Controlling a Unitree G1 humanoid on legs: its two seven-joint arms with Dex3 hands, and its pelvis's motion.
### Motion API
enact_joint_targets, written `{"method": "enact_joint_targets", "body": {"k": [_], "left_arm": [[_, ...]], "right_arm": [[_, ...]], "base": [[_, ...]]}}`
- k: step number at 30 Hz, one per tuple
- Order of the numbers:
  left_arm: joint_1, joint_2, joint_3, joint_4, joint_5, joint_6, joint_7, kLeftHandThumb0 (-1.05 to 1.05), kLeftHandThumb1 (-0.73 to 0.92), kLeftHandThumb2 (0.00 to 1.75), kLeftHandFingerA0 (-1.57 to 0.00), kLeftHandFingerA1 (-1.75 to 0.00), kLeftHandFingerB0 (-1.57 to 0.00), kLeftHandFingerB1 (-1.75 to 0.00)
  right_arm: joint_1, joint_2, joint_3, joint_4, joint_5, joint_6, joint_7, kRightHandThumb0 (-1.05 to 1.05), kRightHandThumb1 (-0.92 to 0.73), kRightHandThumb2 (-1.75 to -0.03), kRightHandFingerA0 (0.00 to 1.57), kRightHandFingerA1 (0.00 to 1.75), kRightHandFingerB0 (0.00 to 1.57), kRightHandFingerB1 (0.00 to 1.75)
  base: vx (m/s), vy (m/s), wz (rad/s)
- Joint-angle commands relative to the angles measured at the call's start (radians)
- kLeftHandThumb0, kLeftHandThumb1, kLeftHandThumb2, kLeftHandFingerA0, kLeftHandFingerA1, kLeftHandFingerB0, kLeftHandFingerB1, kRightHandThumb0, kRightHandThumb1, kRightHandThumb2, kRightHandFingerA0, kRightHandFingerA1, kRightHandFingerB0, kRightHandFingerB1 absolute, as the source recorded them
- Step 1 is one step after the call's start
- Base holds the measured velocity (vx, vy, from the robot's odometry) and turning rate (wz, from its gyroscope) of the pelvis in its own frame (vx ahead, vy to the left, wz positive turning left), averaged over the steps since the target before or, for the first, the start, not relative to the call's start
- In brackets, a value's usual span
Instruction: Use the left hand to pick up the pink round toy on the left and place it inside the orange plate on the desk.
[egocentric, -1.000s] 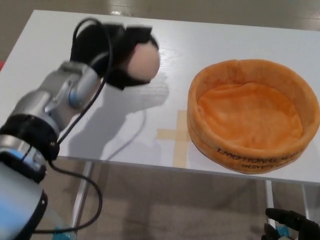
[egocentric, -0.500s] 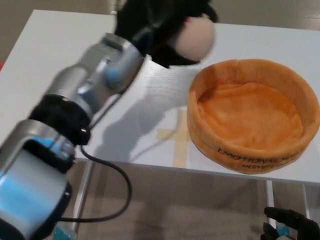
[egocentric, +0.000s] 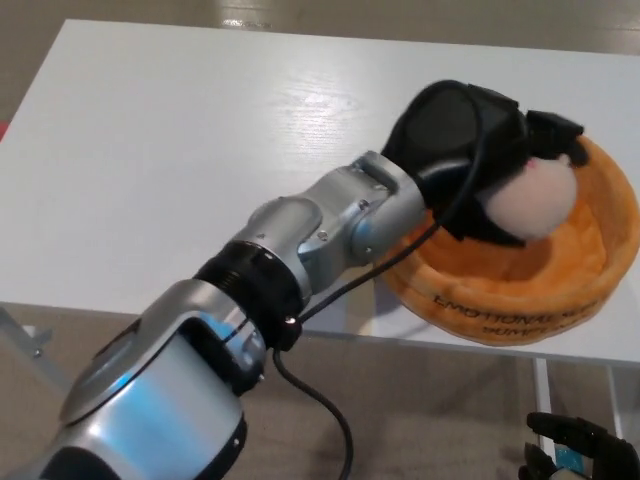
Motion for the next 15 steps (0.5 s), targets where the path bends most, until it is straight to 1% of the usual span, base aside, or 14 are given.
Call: {"method": "enact_joint_targets", "body": {"k": [1, 2, 3, 4, 5, 6, 8, 9, 12, 14, 15], "left_arm": [[-0.041, -0.053, -0.028, 0.042, 0.000, 0.135, -0.327, -0.70, 0.41, 0.80, 0.00, 0.00, 0.00, -0.08], [-0.047, -0.061, -0.022, 0.051, -0.010, 0.153, -0.360, -0.90, 0.42, 0.64, 0.00, 0.00, 0.00, -0.11], [-0.048, -0.064, -0.020, 0.054, -0.013, 0.158, -0.370, -0.90, 0.42, 0.64, 0.00, 0.00, 0.00, -0.11], [-0.053, -0.066, -0.017, 0.061, -0.017, 0.166, -0.382, -1.05, 0.50, 0.71, 0.00, 0.00, 0.00, -0.10], [-0.056, -0.067, -0.014, 0.064, -0.018, 0.171, -0.389, -1.05, 0.50, 0.71, 0.00, 0.00, 0.00, -0.10], [-0.060, -0.064, -0.007, 0.066, -0.025, 0.177, -0.402, -1.05, 0.52, 0.70, 0.00, 0.00, 0.00, -0.06], [-0.060, -0.061, -0.002, 0.063, -0.029, 0.178, -0.409, -1.05, 0.52, 0.70, 0.00, 0.00, 0.00, -0.06], [-0.066, -0.051, 0.001, 0.055, -0.029, 0.180, -0.419, -1.05, 0.52, 0.70, 0.00, 0.00, 0.00, -0.03], [-0.071, -0.020, 0.017, 0.013, -0.041, 0.175, -0.448, -1.02, 0.51, 0.69, 0.00, 0.00, 0.00, -0.05], [-0.070, -0.004, 0.025, -0.013, -0.048, 0.159, -0.449, -1.05, 0.53, 0.69, 0.00, 0.00, 0.00, -0.07], [-0.068, 0.028, 0.045, -0.070, -0.065, 0.137, -0.463, -1.04, 0.56, 0.67, 0.00, 0.00, 0.00, -0.07]], "right_arm": [[0.011, 0.009, 0.004, 0.006, 0.001, -0.015, -0.005, -0.26, -0.62, -0.57, 0.77, 0.65, 0.68, 0.56], [0.010, 0.009, 0.001, 0.006, 0.004, -0.014, 0.000, -0.25, -0.62, -0.58, 0.77, 0.65, 0.68, 0.57], [0.010, 0.009, 0.000, 0.006, 0.006, -0.014, 0.002, -0.25, -0.62, -0.58, 0.77, 0.65, 0.68, 0.57], [0.010, 0.008, 0.000, 0.006, 0.006, -0.012, 0.003, -0.25, -0.61, -0.58, 0.75, 0.63, 0.67, 0.56], [0.010, 0.006, 0.000, 0.006, 0.006, -0.011, 0.003, -0.25, -0.61, -0.58, 0.75, 0.63, 0.67, 0.56], [0.009, 0.005, -0.001, 0.007, 0.008, -0.007, 0.006, -0.25, -0.62, -0.57, 0.77, 0.64, 0.67, 0.56], [0.008, 0.005, -0.003, 0.007, 0.009, -0.006, 0.008, -0.25, -0.62, -0.57, 0.77, 0.64, 0.67, 0.56], [0.006, 0.005, -0.002, 0.007, 0.008, -0.005, 0.006, -0.25, -0.61, -0.57, 0.79, 0.66, 0.68, 0.56], [0.009, 0.005, 0.004, 0.006, 0.002, -0.007, 0.005, -0.24, -0.62, -0.58, 0.78, 0.64, 0.68, 0.57], [0.008, 0.004, 0.006, 0.007, 0.001, -0.003, 0.008, -0.25, -0.60, -0.57, 0.78, 0.63, 0.70, 0.56], [0.008, 0.003, 0.007, 0.008, 0.001, 0.002, 0.014, -0.24, -0.60, -0.57, 0.79, 0.64, 0.70, 0.56]], "base": [[0.00, 0.000, 0.00], [0.00, 0.000, 0.00], [0.00, 0.000, 0.00], [0.00, 0.000, 0.00], [0.00, 0.000, 0.00], [0.00, 0.000, 0.00], [0.00, 0.000, 0.00], [0.00, 0.000, 0.00], [0.00, 0.000, 0.00], [0.00, 0.000, 0.00], [0.00, 0.000, 0.00]]}}
